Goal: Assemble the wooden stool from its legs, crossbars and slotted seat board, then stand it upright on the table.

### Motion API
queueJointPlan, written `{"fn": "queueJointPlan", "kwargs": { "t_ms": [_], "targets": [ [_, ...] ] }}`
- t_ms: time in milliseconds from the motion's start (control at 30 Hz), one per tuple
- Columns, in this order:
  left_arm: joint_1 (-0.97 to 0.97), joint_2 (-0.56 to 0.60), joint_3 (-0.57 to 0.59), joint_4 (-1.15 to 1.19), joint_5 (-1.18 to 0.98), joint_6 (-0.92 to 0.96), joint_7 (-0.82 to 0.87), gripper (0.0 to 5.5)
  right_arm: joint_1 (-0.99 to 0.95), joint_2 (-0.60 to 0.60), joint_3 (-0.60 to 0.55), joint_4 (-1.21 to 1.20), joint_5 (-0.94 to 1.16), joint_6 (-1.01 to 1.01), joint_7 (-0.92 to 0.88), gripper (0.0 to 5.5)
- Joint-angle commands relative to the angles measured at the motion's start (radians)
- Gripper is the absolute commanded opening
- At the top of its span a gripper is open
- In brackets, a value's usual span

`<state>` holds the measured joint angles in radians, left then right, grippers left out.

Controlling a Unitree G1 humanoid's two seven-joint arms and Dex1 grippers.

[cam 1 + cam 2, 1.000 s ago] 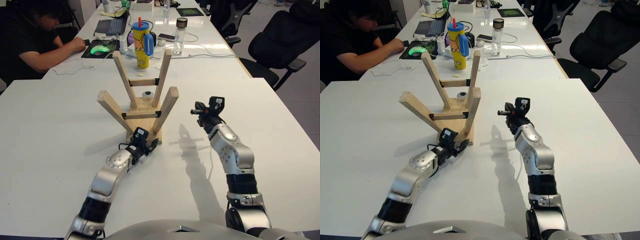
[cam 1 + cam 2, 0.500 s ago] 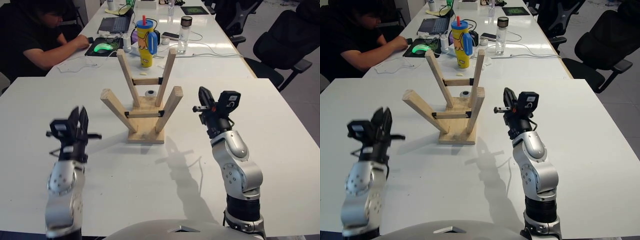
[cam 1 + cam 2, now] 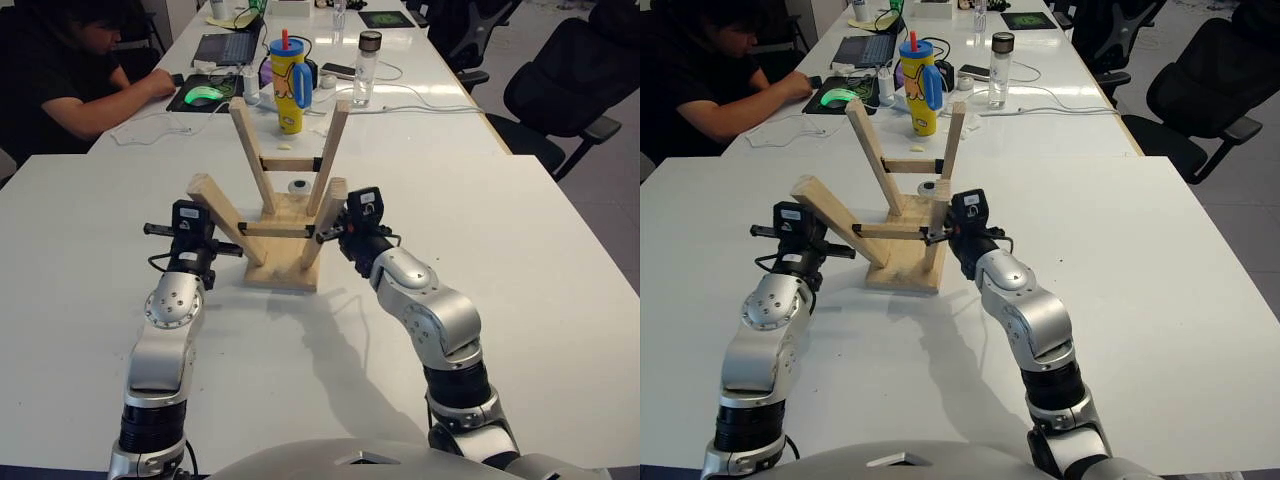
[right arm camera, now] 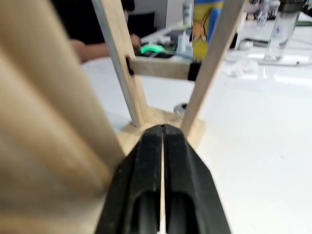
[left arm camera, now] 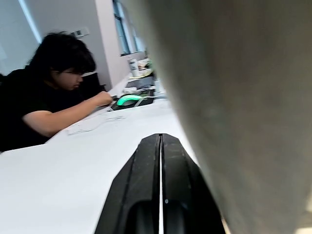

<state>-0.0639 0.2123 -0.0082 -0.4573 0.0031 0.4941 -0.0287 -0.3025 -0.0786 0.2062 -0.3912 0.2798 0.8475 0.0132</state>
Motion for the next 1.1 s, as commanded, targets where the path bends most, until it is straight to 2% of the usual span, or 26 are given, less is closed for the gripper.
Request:
{"fn": "queueJointPlan", "kwargs": {
  "t_ms": [33,200,367,433,500,633,767,933,1033,1100],
  "targets": [
    [0.048,0.033,0.056,0.025,0.009,-0.008,-0.014,0.03,0.038,-0.078,-0.059,0.036,-0.035,-0.027,0.036,0.0],
    [0.165,0.112,0.167,0.135,-0.009,-0.046,-0.083,0.03,-0.03,-0.075,-0.12,0.134,-0.01,-0.178,0.134,0.0],
    [0.21,0.331,0.055,0.242,-0.111,-0.016,-0.508,0.03,-0.151,-0.076,-0.199,0.297,0.086,-0.359,0.335,0.0],
    [0.22,0.416,-0.007,0.217,-0.165,0.018,-0.685,0.03,-0.187,-0.099,-0.186,0.374,0.099,-0.433,0.456,0.0],
    [0.188,0.437,-0.035,0.197,-0.23,0.097,-0.771,0.03,-0.203,-0.116,-0.159,0.414,0.116,-0.47,0.574,0.0],
    [0.084,0.398,-0.086,0.241,-0.213,0.148,-0.737,0.03,-0.195,-0.132,-0.077,0.385,0.161,-0.479,0.784,0.0],
    [0.015,0.335,-0.138,0.308,-0.15,0.156,-0.636,0.03,-0.174,-0.113,0.013,0.332,0.165,-0.46,0.859,0.0],
    [-0.054,0.247,-0.143,0.376,-0.096,0.14,-0.504,0.03,-0.137,-0.025,0.123,0.353,0.07,-0.461,0.732,0.0],
    [-0.082,0.223,-0.128,0.41,-0.077,0.121,-0.452,0.03,-0.096,0.022,0.154,0.369,0.008,-0.458,0.626,0.0],
    [-0.083,0.214,-0.114,0.411,-0.062,0.111,-0.413,0.03,-0.067,0.054,0.13,0.381,-0.028,-0.431,0.512,0.0]
  ]
}}
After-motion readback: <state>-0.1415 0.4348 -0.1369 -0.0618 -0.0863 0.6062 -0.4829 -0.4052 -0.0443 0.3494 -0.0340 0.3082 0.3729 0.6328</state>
